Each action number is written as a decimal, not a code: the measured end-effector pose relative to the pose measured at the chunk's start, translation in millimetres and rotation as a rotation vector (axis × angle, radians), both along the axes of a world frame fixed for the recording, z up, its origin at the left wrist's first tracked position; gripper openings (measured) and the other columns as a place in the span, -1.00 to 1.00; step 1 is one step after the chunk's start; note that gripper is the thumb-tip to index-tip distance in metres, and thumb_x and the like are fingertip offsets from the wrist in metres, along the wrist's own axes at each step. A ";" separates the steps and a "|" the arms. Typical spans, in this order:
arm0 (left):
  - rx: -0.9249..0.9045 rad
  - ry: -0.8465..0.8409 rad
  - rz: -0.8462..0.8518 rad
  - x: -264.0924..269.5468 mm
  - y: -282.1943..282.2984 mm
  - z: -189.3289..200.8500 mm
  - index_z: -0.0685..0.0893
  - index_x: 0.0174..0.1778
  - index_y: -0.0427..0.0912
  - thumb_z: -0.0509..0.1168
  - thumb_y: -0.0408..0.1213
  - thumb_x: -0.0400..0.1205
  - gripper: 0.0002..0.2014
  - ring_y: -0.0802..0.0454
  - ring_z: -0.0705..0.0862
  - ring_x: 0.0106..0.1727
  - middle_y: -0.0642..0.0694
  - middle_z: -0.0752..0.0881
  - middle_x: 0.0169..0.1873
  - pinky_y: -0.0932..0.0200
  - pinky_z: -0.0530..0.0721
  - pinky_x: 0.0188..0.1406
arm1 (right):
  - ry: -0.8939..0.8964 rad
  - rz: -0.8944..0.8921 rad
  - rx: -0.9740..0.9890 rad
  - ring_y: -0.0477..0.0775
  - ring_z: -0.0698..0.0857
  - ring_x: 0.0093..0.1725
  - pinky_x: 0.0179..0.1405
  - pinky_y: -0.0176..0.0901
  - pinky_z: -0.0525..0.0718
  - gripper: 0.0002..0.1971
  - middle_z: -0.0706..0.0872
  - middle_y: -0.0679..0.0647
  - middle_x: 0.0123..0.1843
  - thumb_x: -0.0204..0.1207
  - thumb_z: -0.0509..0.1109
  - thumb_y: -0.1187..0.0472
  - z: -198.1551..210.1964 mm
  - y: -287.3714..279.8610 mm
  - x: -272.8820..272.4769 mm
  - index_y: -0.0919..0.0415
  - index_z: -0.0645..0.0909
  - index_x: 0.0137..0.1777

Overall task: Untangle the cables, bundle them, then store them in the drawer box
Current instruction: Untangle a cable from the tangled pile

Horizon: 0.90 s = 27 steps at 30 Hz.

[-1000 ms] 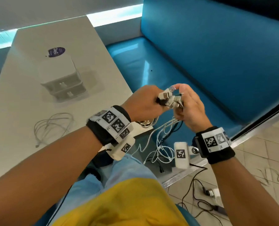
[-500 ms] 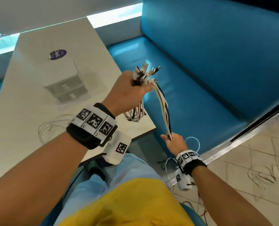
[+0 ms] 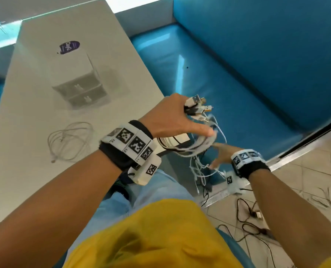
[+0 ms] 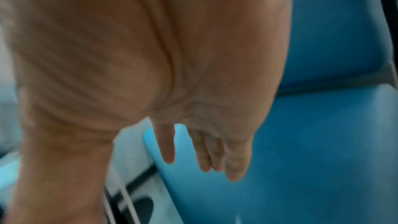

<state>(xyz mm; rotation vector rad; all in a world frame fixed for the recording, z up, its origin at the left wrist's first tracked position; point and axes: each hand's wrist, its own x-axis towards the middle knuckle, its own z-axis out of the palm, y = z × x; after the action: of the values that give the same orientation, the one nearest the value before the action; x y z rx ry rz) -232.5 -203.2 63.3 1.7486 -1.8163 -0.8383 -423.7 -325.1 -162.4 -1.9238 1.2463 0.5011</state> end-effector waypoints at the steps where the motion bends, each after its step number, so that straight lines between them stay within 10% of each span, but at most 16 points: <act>1: 0.004 0.052 0.012 -2.0 -0.2 -2.0 0.73 -0.19 0.11 0.61 0.05 0.30 -0.73 0.33 0.70 -0.23 0.21 0.77 -0.28 0.37 0.63 -0.06 | 0.002 0.018 -0.047 0.14 0.55 0.42 0.41 0.06 0.51 -0.12 0.50 0.01 0.54 0.13 0.70 0.02 2.9 -10.6 -5.2 -0.35 0.37 0.44; 4: -0.074 0.191 0.116 -7.1 -3.4 -10.9 0.77 -0.11 -0.07 0.55 -0.15 0.46 -0.84 0.43 0.54 -0.45 0.37 0.61 -0.43 0.53 0.47 -0.27 | -0.208 -0.168 -0.163 0.11 0.61 0.31 0.21 -0.22 0.51 -0.44 0.61 0.14 0.35 0.42 0.51 0.28 36.3 -27.2 -5.5 -0.01 0.53 0.42; 6: -0.072 0.274 0.190 -6.8 -2.7 -16.7 0.74 -0.29 -0.16 0.43 -0.22 0.58 -0.85 0.22 0.32 -0.60 0.02 0.53 -0.49 0.34 0.33 -0.49 | -0.511 -0.292 -0.171 0.13 0.62 0.11 -0.03 -0.20 0.53 -0.75 0.66 0.22 0.11 0.57 0.35 0.37 74.7 -25.8 8.6 0.06 0.63 0.17; 8: -0.018 0.368 0.282 -2.2 -1.1 -22.2 0.78 -0.25 -0.08 0.35 -0.22 0.65 -0.82 0.14 0.20 -0.59 -0.19 0.44 -0.43 0.24 0.24 -0.58 | -0.789 -0.371 -0.104 0.14 0.62 0.00 -0.07 -0.15 0.57 -0.88 0.67 0.23 0.00 0.68 0.25 0.20 119.0 -8.5 34.7 0.06 0.63 0.04; 11: 0.040 0.501 0.363 7.7 5.9 -23.5 0.73 -0.24 -0.09 0.25 -0.26 0.71 -0.77 0.14 0.20 -0.58 0.12 0.39 -0.64 0.23 0.24 -0.58 | -1.074 -0.262 -0.010 0.04 0.69 -0.06 -0.04 -0.22 0.66 -0.66 0.70 0.20 0.05 0.70 0.12 -0.10 186.2 28.6 73.9 0.07 0.62 0.17; 14: 0.011 0.557 0.429 21.1 17.5 -19.8 0.53 -0.34 -0.12 0.11 -0.50 0.68 -0.70 0.08 0.23 -0.50 0.14 0.39 -0.66 0.23 0.28 -0.51 | -0.980 0.072 -0.271 -0.17 0.64 -0.13 -0.14 -0.36 0.56 -0.74 0.70 0.01 -0.01 0.68 0.20 -0.06 225.4 62.6 115.5 0.04 0.66 0.07; 18: -0.054 0.523 0.566 52.2 36.7 -20.1 0.47 -0.22 -0.24 0.10 -0.60 0.58 -0.81 0.02 0.24 -0.46 -0.16 0.30 -0.48 0.10 0.23 -0.45 | -0.807 0.288 -0.606 0.07 0.58 -0.14 -0.09 -0.10 0.47 -0.68 0.63 0.09 -0.18 0.68 0.22 0.04 236.6 88.3 166.8 0.21 0.62 -0.21; 23: -0.138 0.455 0.733 88.2 61.3 -20.5 0.46 -0.43 -0.20 0.16 -0.63 0.56 -0.69 -0.02 0.37 -0.48 -0.08 0.43 -0.61 0.09 0.35 -0.48 | -0.714 0.458 -0.697 0.12 0.52 -0.09 -0.08 -0.09 0.39 -0.70 0.56 0.11 -0.06 0.75 0.05 0.14 244.3 116.3 212.9 0.30 0.57 0.07; 27: -0.354 0.293 0.684 111.1 85.2 -14.4 0.59 0.00 -0.35 0.31 -0.66 0.52 -0.79 0.21 0.55 -0.19 0.10 0.53 -0.27 0.37 0.56 -0.16 | -0.755 0.608 -0.704 0.26 0.63 -0.03 -0.01 0.07 0.57 -0.74 0.65 0.21 0.05 0.68 0.08 0.25 248.3 135.5 238.5 0.35 0.52 0.19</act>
<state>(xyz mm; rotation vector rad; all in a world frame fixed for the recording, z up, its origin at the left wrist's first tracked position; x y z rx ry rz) -121.4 -118.0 48.9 1.7245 -0.9904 -0.4250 -185.2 -189.6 85.9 -2.7101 0.3253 -0.4433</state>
